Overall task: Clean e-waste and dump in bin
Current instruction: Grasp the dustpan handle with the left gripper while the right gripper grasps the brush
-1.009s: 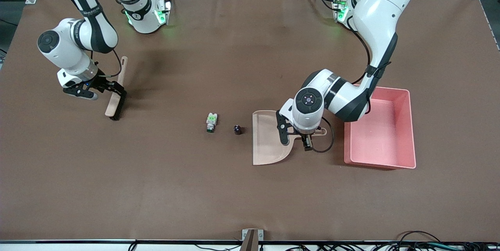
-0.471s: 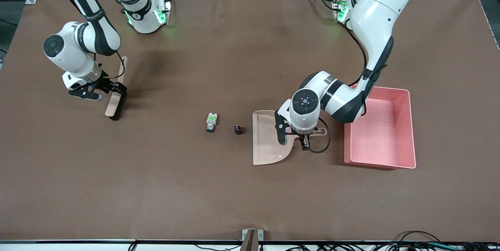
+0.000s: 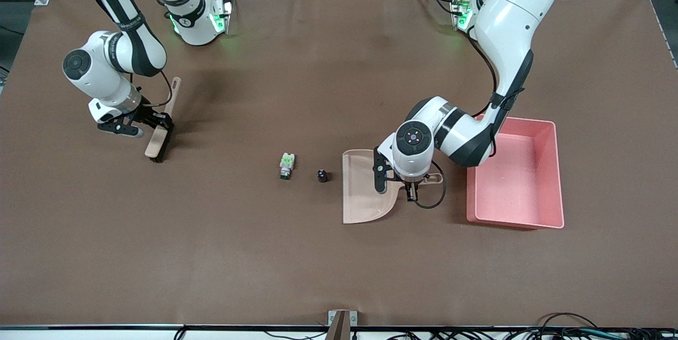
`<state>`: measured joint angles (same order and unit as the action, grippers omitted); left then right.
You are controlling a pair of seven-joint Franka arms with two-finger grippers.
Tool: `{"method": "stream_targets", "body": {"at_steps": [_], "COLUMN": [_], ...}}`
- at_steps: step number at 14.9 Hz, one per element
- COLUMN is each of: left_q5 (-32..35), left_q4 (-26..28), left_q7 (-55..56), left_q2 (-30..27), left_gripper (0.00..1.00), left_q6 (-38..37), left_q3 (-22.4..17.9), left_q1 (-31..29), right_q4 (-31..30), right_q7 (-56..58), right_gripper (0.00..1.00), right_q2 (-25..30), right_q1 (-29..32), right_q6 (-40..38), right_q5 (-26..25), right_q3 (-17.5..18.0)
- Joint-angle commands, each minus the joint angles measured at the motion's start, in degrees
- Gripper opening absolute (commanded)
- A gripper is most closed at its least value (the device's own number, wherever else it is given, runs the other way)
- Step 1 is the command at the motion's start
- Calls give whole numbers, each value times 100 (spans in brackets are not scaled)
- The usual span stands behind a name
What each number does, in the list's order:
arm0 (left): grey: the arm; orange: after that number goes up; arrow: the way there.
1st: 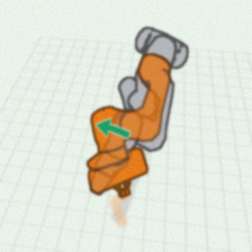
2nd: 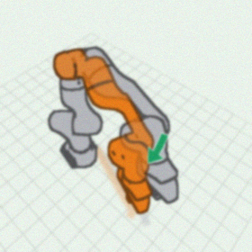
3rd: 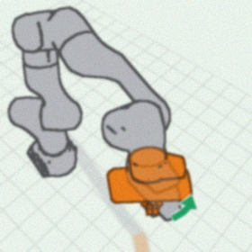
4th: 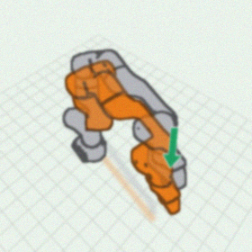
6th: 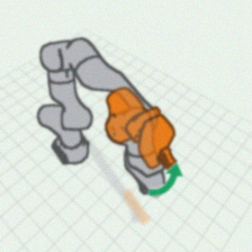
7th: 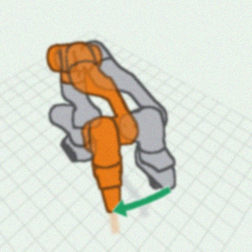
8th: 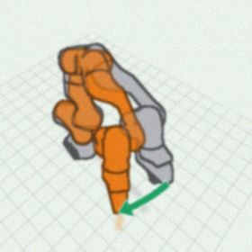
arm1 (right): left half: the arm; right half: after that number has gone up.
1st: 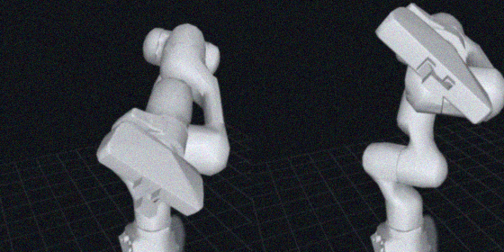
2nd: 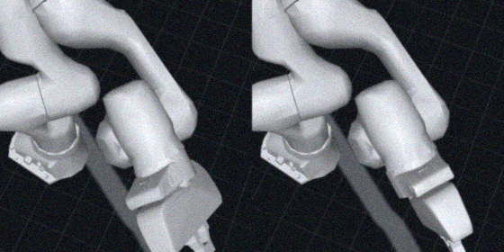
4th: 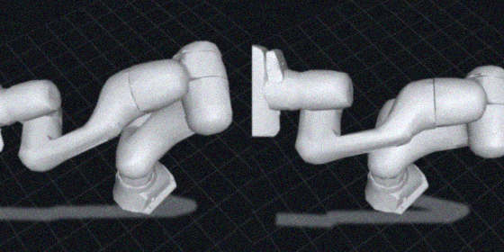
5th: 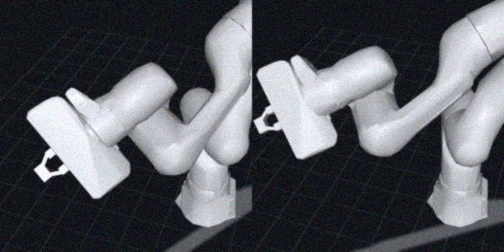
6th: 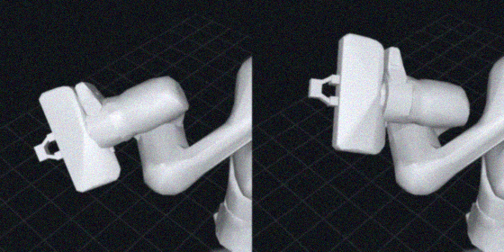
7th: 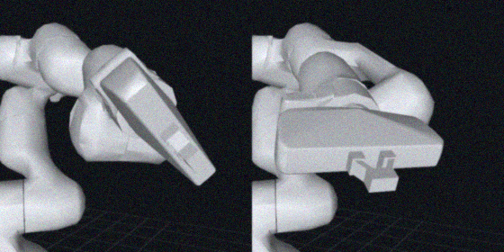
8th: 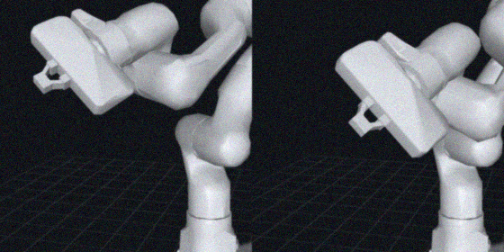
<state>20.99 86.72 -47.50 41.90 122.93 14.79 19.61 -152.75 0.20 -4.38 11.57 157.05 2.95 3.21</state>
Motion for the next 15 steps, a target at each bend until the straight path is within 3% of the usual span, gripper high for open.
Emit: {"method": "stream_targets", "body": {"at_steps": [1, 6, 10, 13, 15], "left_q5": [81, 81, 81, 81, 81], "left_q4": [-103, -94, -94, -94, -103], "left_q7": [-153, -180, -224, -434, -514], "left_q2": [82, 82, 117, 117, 108], "left_gripper": [66, 59, 55, 50, 47], "left_q6": [20, 20, 20, 20, 20], "left_q3": [6, 6, 15, 15, 15], "left_q1": [16, 25, 51, 51, 51], "right_q4": [-9, 9, 26, 18, 44], "right_q7": [16, 24, 95, 104, 95], "right_gripper": [50, 46, 31, 3, 0], "right_q2": [-19, -19, -19, -19, -28], "right_q1": [-23, -23, 21, 91, 109], "right_q6": [71, 54, 54, 71, 71], "right_q5": [56, 56, 56, 56, 56], "right_q3": [4, 4, -4, 4, 13]}}
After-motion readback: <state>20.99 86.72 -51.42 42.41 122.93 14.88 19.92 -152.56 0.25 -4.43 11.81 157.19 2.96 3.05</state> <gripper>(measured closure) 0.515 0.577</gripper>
